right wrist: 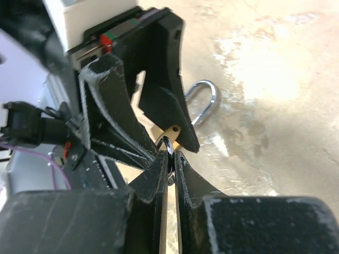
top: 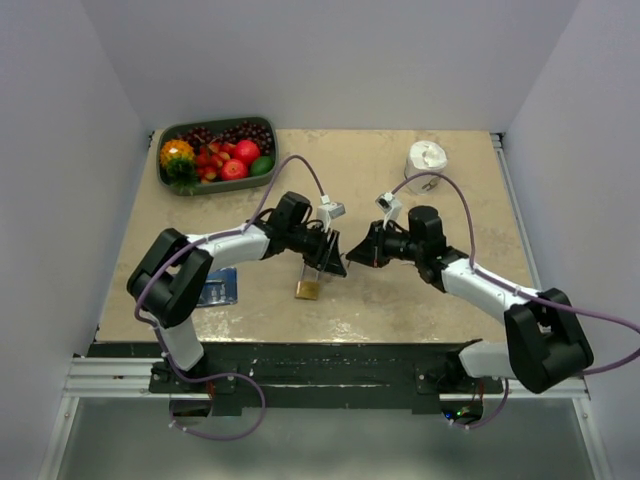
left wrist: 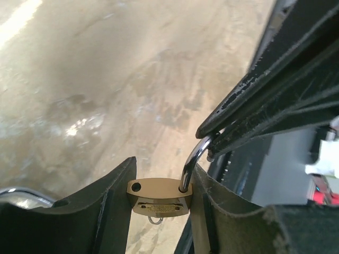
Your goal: Unlock with the key
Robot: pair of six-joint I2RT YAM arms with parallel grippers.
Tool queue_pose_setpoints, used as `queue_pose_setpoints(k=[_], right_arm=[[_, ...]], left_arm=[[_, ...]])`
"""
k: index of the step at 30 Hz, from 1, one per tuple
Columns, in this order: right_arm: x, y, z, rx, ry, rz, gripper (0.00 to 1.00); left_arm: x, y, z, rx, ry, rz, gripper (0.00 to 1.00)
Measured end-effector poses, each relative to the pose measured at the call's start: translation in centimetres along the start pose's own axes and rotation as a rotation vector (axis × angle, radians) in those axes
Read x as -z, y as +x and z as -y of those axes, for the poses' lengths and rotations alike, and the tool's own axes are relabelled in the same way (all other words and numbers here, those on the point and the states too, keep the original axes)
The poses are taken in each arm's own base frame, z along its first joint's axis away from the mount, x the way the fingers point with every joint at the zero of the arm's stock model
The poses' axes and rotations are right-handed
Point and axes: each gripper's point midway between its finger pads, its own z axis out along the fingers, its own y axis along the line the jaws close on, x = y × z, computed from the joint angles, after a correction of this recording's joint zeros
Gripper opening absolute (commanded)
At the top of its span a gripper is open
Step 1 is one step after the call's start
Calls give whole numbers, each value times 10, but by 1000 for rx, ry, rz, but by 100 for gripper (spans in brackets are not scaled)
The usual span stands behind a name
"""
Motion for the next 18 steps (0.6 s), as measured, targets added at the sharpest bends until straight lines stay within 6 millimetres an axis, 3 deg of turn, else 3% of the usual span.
queue_pose_setpoints(k=[10,18], right_arm=[[-17,17,41,-97,138,-19,1],[-28,29,58,-138,173,-25,1]], left_arm=[[-19,8,-44,-7,-363,-101,1],[-21,18,-60,-1,-462,-137,41]])
